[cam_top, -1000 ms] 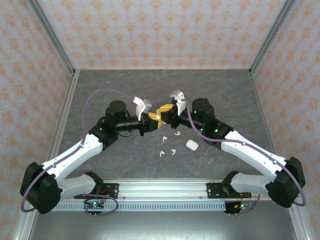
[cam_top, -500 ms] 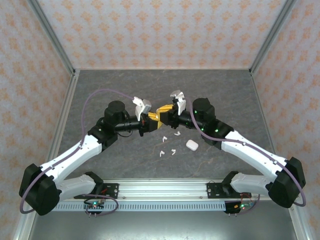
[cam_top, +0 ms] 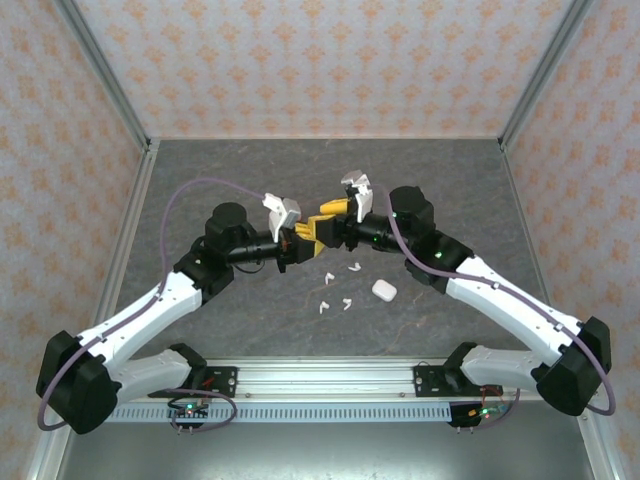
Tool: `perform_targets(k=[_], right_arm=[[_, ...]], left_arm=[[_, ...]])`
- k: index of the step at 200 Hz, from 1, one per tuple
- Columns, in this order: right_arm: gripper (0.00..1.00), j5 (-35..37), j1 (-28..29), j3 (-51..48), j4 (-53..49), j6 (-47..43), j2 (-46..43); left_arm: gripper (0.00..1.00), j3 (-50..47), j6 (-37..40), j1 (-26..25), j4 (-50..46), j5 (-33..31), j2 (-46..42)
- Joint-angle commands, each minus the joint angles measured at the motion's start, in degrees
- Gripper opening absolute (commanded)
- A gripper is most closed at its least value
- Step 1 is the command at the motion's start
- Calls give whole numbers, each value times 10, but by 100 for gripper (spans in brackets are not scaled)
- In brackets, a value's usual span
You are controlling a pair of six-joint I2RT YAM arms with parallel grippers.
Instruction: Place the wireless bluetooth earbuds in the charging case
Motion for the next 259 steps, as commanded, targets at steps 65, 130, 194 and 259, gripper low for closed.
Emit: perform_targets(k=[65,130,194,259], right_arm=[[62,75,-64,96,-141,40,-25],[63,139,-163,102,-268,71,70],[63,158,-164,188,-316,34,289],[58,175,-164,320,-356,4,475]], left_arm=[[4,-11,63,-6,7,-16,-51],[4,-10,106,-7,-30,-31,-113],[4,17,128,-7,-52,-27,-158],[4,22,128,-7,-66,-30,-166]])
